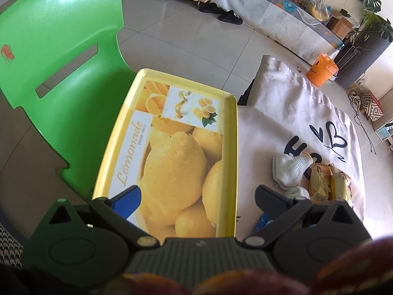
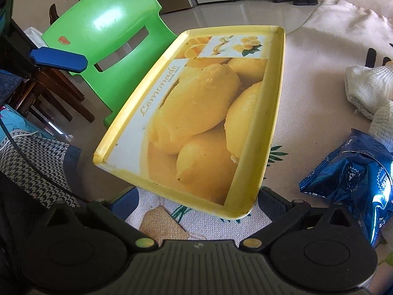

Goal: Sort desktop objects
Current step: 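Grasp the tray rim with the left gripper and drag it beside the pile, then move the right tool over the pile toward a white knit glove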

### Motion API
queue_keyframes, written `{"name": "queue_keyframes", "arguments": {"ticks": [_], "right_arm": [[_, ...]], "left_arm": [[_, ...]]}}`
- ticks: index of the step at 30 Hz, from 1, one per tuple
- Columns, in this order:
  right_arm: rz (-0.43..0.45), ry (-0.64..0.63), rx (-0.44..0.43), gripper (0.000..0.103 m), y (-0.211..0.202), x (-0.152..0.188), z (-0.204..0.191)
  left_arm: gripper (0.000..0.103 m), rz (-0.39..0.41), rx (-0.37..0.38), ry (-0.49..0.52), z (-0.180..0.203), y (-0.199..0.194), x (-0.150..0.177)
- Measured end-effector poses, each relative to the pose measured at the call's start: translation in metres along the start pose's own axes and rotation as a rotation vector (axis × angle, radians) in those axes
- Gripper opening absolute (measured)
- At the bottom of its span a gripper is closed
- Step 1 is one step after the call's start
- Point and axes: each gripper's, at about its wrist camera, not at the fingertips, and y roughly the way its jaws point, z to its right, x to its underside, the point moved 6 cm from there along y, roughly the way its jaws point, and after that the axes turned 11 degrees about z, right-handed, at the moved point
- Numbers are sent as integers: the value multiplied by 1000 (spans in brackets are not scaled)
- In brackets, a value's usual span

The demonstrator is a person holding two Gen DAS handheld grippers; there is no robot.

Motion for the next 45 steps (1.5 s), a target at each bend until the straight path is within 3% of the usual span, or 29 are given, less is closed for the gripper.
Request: {"name": "queue_keyframes", "arguments": {"ticks": [4,7,14,17,23,35,38,45], "right_arm": [[7,34,-8,103,0,-1,1],[8,63,-59,103,1,1,-3],[-2,25,-79,103,-5,7,-15],[-4,39,-31,103,-17,11,-11],[-25,38,148,103,-46,26,4],[5,147,342,103,-115,56,38],[6,153,428,103,-130,63,45],[57,330,517,103,-169,86,63]], "left_arm": [[102,7,3,-9,-1,-2,-1],[102,10,3,-9,0,-3,-1],[102,9,7,2,6,0,2],[102,8,24,17,14,2,5],[102,-7,63,88,38,7,21],[102,-49,104,235,78,22,68],[102,-67,113,248,84,27,79],[102,-93,150,260,96,30,104]]}}
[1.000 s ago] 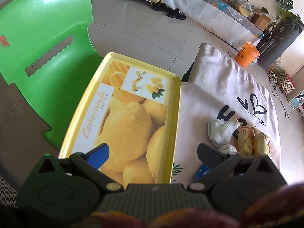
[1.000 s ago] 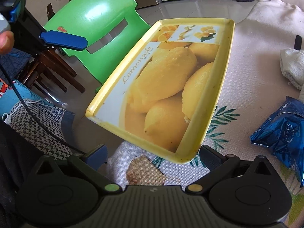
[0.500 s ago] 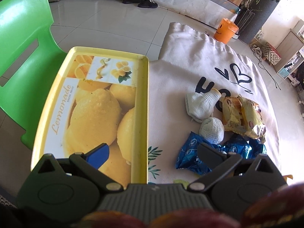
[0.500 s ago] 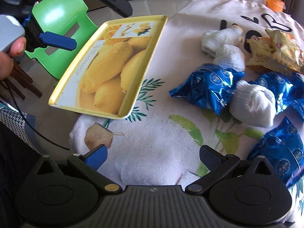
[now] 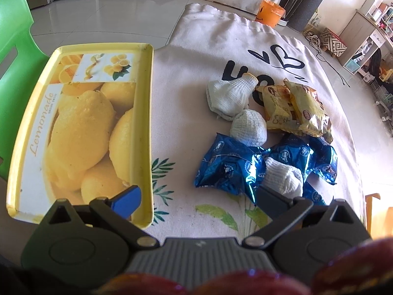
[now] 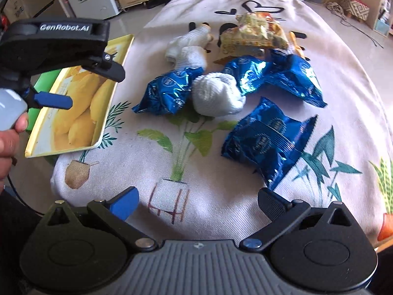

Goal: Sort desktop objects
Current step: 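Move the right tool over the pile toward a white knit glove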

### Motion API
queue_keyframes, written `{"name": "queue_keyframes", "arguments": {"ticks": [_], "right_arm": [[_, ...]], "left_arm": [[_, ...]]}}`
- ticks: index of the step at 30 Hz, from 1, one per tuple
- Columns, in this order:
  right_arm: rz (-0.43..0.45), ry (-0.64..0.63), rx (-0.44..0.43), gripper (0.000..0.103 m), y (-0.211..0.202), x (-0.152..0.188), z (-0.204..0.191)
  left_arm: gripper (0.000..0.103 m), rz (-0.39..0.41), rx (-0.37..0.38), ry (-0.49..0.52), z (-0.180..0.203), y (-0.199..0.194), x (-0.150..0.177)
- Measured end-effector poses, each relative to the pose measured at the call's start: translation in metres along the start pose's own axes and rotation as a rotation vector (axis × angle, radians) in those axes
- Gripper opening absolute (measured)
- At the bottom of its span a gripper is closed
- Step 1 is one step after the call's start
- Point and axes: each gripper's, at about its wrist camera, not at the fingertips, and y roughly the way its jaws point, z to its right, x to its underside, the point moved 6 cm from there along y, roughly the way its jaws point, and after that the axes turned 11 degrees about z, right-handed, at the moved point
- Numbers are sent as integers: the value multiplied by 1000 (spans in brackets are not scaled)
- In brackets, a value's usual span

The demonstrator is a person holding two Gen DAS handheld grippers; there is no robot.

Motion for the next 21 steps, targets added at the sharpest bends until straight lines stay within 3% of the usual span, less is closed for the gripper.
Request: {"name": "queue_keyframes", "arguments": {"ticks": [9,21], "right_arm": [[29,217,129,103,-8,-1,58],[50,305,105,103,0,-7,80]], "left_arm": [[102,-26,-16,-100,2,2,32],[102,-72,-45,-155,21,0,71]]}}
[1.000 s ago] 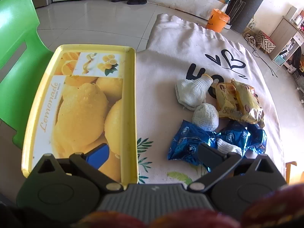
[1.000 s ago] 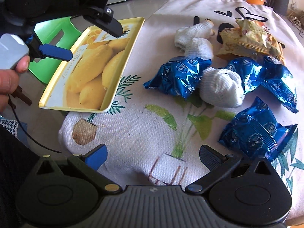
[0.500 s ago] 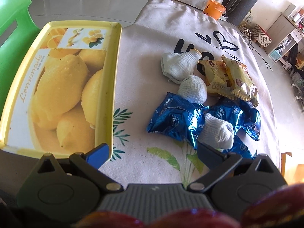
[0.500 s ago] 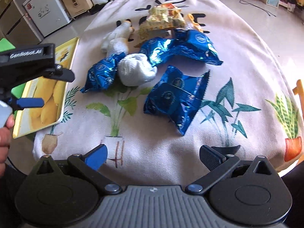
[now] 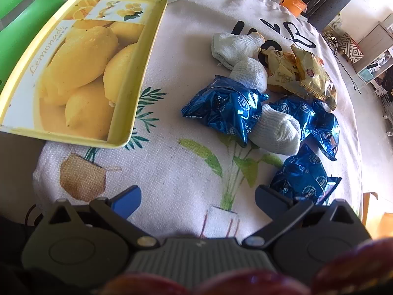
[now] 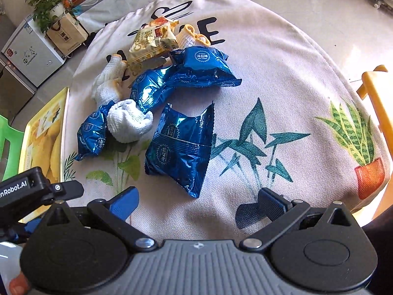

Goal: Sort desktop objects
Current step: 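Move the right tool over the pile toward a white knit glove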

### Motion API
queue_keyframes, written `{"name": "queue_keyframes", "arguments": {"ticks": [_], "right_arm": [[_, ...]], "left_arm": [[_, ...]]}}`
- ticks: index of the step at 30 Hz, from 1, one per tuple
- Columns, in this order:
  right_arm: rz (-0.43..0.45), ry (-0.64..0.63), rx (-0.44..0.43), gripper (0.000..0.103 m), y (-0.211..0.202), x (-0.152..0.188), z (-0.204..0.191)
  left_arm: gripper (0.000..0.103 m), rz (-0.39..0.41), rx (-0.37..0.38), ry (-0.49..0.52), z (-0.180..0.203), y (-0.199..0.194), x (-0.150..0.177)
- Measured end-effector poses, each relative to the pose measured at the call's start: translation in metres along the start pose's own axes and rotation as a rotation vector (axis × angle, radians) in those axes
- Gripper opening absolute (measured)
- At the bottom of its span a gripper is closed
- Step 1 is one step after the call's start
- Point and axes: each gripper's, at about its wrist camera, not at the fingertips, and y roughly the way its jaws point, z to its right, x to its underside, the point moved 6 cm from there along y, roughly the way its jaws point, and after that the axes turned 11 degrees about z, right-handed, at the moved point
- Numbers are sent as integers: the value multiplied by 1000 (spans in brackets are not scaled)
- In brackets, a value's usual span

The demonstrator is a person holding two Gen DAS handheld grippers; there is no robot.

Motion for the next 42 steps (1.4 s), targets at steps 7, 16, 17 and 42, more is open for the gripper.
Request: {"name": "queue_keyframes", "arguments": {"ticks": [7,16,17,42], "right_arm": [[10,84,-19,103,7,-7,9],[18,162,-19,102,12,-14,19],[17,175,-19,102,12,-14,20],[-21,164,1,101,33,-12,12]], "left_arm": [[102,9,-7,-66,13,0,-9],[102,19,-20,-122,34,11,-31],[102,21,-27,-129,34,13,-35],[102,36,-108,-135,49,49,-75]]}}
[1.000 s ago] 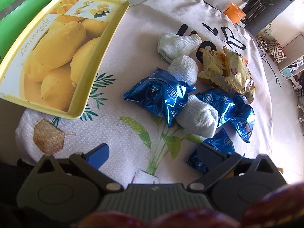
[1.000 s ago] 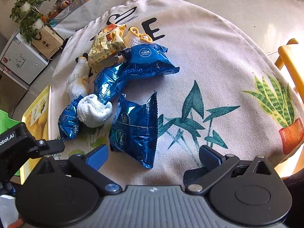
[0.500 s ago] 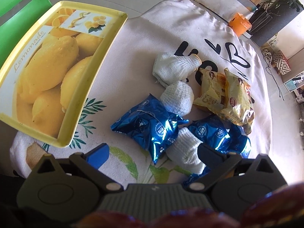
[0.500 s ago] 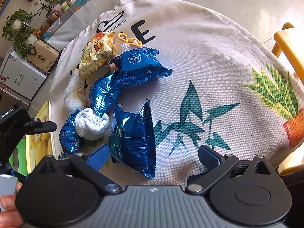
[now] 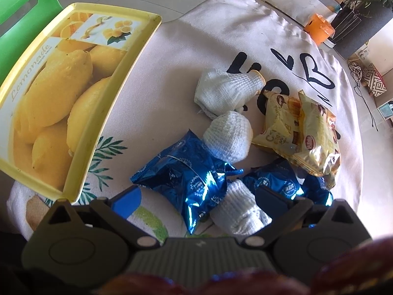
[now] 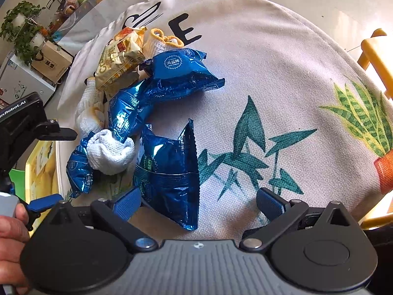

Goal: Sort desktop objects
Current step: 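Move the right tool over the pile toward a white knit glove, then lower the open right gripper around the white knit glove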

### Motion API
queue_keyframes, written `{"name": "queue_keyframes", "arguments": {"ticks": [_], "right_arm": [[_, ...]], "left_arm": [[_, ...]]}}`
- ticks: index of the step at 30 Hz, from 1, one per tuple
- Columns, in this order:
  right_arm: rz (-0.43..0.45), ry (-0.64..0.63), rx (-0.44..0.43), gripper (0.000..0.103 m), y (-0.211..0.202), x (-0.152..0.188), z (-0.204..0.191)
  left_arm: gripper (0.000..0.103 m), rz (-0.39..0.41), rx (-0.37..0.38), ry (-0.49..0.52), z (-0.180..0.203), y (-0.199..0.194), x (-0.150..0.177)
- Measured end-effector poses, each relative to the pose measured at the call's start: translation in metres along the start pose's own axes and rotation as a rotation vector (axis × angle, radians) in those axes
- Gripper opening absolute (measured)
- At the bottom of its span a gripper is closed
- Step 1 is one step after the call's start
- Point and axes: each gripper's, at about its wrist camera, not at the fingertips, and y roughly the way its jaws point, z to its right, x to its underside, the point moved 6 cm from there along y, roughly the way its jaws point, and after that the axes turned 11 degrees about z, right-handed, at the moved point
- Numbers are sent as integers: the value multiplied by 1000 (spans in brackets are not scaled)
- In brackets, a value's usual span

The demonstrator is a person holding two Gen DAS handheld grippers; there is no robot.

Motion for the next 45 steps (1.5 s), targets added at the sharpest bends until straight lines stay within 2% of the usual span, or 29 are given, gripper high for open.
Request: {"name": "queue_keyframes", "arguments": {"ticks": [4,9,16,19,27,32,37,45], "right_arm": [[20,-32,16,101,3,-3,-2],[98,-51,107,101,0,-17,8],[175,3,204,101,-6,-35,28],[174,61,155,101,-10,-38,29],[189,78,42,101,-17,-45,12],[204,36,-3,101,-23,-45,-1],[197,-8,-61,101,-32,-42,-12],[112,-188,-189,101,-42,-27,-48]], "left_arm": [[102,-7,-27,12,-6,10,-3],[102,-22,-57,22,-15,21,-3],[102,-36,-33,9,-23,25,1],[102,-51,-45,19,-28,24,5],[102,-85,-82,89,-49,20,23],[102,-94,-60,112,-57,9,30],[102,-95,-8,127,-57,-4,22],[102,-92,49,266,-49,-20,11]]}}
